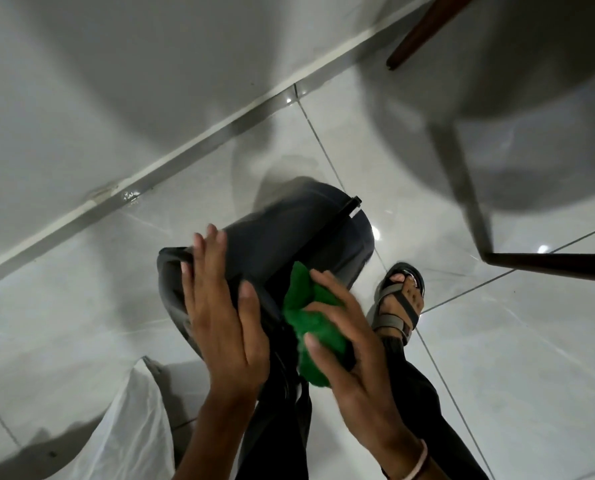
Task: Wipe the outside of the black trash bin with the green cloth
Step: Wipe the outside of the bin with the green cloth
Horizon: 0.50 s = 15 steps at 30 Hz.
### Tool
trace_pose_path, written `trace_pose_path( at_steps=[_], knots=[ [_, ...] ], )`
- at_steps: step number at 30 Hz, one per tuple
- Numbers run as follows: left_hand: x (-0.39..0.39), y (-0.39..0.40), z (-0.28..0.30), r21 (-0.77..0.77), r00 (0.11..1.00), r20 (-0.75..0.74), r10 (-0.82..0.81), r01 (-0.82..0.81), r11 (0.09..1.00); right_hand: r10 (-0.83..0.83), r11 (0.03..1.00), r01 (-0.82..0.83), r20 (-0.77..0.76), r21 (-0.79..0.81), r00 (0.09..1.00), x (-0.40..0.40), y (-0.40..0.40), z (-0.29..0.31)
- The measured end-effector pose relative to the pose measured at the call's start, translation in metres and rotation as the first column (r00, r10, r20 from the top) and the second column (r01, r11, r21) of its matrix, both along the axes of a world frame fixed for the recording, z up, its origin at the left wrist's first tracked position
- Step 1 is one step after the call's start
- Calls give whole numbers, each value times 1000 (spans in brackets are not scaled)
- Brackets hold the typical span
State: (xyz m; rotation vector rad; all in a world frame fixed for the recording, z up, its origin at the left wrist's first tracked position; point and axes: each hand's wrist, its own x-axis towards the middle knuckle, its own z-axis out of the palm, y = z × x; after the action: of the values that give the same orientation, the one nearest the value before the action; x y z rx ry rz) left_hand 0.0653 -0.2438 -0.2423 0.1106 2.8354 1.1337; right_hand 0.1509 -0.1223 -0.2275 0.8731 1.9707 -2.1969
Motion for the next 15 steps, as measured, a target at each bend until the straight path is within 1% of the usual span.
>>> trace_pose_path(
  at_steps=[1, 3, 4, 5, 6, 7, 9, 10, 11, 12, 13, 15],
  knots=[
    [7, -3, 2, -10, 998, 7, -69, 69, 998, -57, 998, 57, 20, -10, 998, -2, 6, -1],
    [25, -4, 5, -36, 971, 13, -239, 239, 970, -162, 984, 158, 49, 77, 986, -11, 23, -8],
    [36, -3, 6, -60, 950, 8, -312, 312, 948, -167, 978, 159, 55, 134, 984, -17, 31, -14],
    [46, -2, 7, -88, 932, 1, -363, 362, 928, -130, 979, 121, 48, 166, 990, -23, 36, -19],
    [55, 0, 7, -101, 929, 0, -369, 367, 924, -49, 984, 41, 42, 171, 998, -27, 39, -25],
    [61, 2, 7, -95, 948, 13, -317, 317, 944, 60, 984, -65, 36, 164, 998, -28, 39, -31],
    [61, 5, 9, -54, 988, 133, -77, 85, 995, 262, 938, -263, 34, 228, 964, -22, 31, -46],
    [57, 4, 10, -50, 977, 210, 36, -26, 998, 328, 900, -326, 43, 288, 944, -16, 26, -54],
    [54, 2, 10, -57, 958, 270, 102, -90, 994, 353, 874, -352, 61, 335, 934, -11, 22, -63],
    [51, -2, 11, -51, 945, 303, 125, -115, 992, 329, 868, -339, 92, 363, 940, -9, 20, -71],
    [50, -6, 12, -33, 938, 322, 128, -124, 992, 260, 882, -294, 142, 367, 955, -9, 20, -79],
    [47, -13, 13, -2, 923, 350, 161, -171, 985, 23, 920, -128, 275, 370, 961, -12, 26, -96]
  ],
)
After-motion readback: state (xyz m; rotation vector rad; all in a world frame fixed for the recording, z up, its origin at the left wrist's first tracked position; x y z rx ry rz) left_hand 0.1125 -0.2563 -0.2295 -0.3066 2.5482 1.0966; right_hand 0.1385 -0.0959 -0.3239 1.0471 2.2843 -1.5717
